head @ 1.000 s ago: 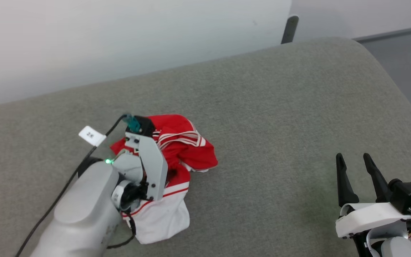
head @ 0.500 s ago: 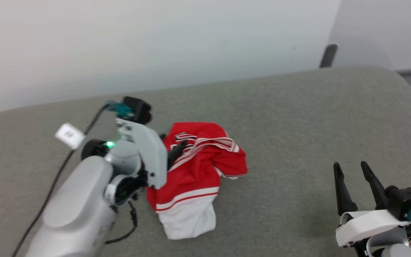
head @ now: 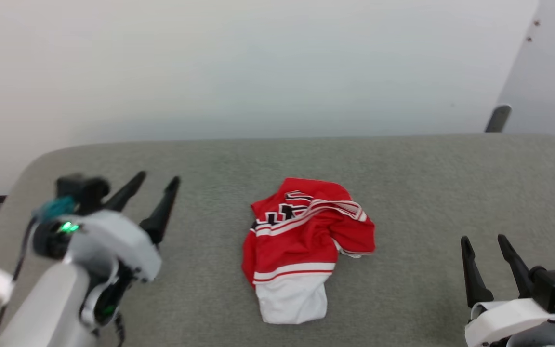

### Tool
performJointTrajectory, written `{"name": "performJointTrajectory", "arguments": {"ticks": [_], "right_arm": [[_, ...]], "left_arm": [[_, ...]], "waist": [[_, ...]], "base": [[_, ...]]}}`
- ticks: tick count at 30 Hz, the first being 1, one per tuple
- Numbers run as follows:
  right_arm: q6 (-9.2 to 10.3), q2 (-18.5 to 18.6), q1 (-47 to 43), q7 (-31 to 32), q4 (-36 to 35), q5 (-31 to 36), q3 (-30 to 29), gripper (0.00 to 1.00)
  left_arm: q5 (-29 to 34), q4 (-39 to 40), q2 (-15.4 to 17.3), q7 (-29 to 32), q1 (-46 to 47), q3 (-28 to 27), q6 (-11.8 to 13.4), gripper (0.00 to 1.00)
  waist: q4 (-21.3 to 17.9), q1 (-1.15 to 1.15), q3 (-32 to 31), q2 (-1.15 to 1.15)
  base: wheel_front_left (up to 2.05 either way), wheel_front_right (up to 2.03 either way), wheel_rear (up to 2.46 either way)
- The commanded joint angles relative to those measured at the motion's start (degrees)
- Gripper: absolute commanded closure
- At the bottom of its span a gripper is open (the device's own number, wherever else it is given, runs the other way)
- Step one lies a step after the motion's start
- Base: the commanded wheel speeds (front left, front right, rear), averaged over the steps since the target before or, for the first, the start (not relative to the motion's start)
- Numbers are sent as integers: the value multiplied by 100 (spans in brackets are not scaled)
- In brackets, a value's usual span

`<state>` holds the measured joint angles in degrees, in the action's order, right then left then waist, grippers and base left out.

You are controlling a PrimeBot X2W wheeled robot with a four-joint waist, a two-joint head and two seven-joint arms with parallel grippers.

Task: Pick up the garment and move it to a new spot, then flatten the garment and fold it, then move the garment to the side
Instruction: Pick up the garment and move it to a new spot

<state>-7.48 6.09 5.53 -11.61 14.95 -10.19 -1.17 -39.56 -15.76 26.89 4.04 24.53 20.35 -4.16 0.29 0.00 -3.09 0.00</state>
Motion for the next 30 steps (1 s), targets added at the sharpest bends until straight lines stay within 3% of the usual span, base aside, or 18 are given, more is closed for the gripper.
{"name": "performJointTrajectory", "arguments": {"ticks": [1,16,30], "right_arm": [[-3,-5,-87,-22,-2,-7,-11,0],[-3,-14,-270,-29,-26,-37,-154,0],[-3,-41,-303,13,-93,32,-159,0]], "left_arm": [[34,22,54,-147,-165,-73,53,0],[85,38,326,-1488,-1359,-606,345,0],[-21,304,335,-1421,-1541,-609,460,0]], "waist": [[192,0,-152,0],[507,0,-297,0],[501,0,-237,0]], "base": [[0,0,0],[0,0,0],[0,0,0]]}}
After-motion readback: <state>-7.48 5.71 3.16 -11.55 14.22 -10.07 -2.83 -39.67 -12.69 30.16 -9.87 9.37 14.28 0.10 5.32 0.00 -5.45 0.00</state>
